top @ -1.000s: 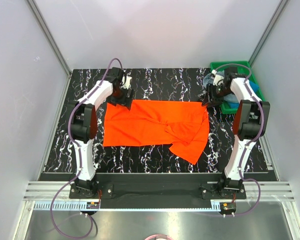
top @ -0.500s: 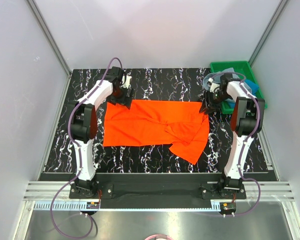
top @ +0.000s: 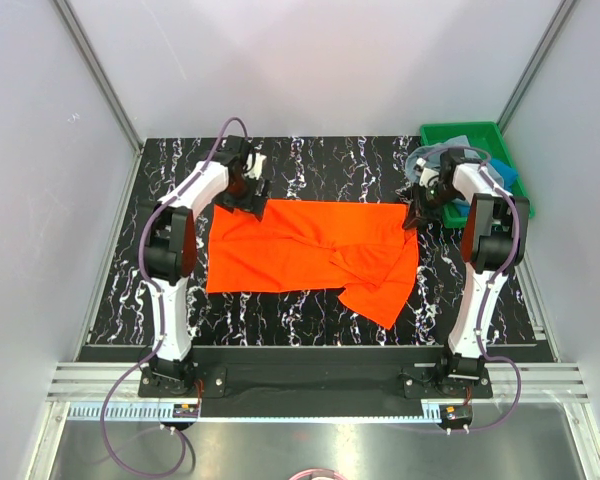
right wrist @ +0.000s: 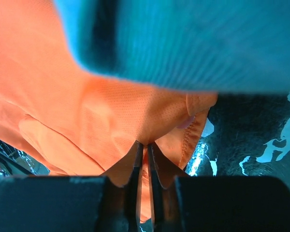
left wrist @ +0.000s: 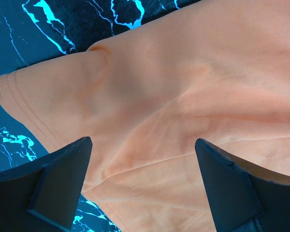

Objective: Fold and stack the t-shirts
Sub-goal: Fold the tshirt

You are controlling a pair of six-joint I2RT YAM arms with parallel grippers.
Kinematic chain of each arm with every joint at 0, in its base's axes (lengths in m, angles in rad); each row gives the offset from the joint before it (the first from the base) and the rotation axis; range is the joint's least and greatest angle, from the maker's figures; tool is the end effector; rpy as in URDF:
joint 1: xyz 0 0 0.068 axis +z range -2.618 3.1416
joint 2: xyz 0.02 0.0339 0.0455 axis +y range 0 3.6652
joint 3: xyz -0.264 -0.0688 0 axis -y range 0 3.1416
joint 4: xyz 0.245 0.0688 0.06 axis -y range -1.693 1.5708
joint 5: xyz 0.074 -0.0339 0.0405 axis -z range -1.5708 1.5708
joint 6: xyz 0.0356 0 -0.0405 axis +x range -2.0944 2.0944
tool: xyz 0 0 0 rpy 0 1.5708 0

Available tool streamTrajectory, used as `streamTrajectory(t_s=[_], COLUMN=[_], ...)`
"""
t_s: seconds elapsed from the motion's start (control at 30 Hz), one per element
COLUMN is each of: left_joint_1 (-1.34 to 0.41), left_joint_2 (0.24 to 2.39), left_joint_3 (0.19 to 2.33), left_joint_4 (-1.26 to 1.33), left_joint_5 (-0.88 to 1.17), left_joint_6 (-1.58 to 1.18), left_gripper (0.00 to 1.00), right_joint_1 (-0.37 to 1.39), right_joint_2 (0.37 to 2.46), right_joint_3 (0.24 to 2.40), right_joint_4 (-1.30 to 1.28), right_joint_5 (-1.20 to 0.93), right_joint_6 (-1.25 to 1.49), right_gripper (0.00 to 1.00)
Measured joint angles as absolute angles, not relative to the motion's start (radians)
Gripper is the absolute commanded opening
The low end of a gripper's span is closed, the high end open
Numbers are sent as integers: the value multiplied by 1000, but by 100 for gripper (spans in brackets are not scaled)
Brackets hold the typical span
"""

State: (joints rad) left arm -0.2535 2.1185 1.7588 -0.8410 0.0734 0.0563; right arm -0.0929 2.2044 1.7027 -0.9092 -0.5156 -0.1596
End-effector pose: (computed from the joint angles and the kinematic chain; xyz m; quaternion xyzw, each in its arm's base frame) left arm 0.4326 -0.1148 0.2067 0.1582 0.9695 -0.0540 0.1794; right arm 0.4364 -0.0230 0.1574 -0.0525 0.9626 0.2424 0.1086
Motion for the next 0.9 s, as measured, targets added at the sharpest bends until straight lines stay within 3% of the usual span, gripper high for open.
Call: streamTrajectory(t_s=[0.9], left_joint_1=[-269], left_joint_2=[2173], left_joint_3=[1699], left_joint_4=[-840], left_joint_5=[42], left_joint_6=[55], left_gripper=[94], right_joint_1=[-115], right_joint_2=[2373], right_joint_3=[1980], right_joint_4=[-881], right_joint_5=[-513], right_joint_6=[-133], right_gripper=[4])
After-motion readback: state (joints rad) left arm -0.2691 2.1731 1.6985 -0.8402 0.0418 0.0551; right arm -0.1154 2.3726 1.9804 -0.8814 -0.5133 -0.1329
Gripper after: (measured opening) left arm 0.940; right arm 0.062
